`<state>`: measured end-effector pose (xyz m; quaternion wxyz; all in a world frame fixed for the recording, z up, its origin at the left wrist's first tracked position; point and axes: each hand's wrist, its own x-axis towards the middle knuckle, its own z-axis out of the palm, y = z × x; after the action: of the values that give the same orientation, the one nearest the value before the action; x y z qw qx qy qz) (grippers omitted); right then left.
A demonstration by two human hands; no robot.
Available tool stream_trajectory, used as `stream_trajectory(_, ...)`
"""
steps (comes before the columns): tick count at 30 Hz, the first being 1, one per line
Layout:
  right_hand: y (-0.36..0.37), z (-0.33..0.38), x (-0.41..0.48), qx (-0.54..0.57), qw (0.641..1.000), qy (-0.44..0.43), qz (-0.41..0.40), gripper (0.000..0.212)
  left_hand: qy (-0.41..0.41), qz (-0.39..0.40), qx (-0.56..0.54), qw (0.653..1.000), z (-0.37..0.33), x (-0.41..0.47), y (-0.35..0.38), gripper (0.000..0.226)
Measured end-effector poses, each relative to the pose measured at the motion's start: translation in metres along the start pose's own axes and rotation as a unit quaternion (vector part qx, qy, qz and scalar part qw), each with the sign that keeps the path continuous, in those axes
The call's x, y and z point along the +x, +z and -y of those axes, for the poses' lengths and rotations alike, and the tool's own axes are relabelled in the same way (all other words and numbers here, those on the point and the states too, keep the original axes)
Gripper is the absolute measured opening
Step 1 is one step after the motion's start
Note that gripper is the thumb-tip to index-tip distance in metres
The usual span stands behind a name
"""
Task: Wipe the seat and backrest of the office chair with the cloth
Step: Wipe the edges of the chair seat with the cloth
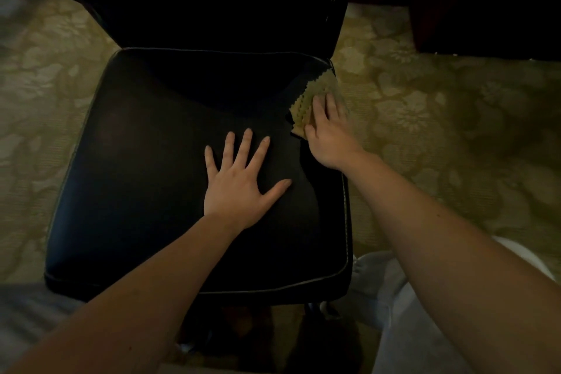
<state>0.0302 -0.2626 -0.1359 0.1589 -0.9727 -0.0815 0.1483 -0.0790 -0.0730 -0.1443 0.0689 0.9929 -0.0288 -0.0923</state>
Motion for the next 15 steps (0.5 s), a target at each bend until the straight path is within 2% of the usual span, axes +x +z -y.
stream_trajectory(7, -0.003, 0.0, 0.002, 0.006, 1.0, 0.01, 0.0, 0.066, -0.009, 0.005, -0.001, 1.0, -0.004, 0.002, 0.0, 0.091)
stream_trajectory(15, 0.016, -0.003, -0.053, 0.032, 0.999, -0.001, -0.004, 0.066, -0.012, 0.002, 0.012, 1.0, -0.003, 0.001, -0.001, 0.091)
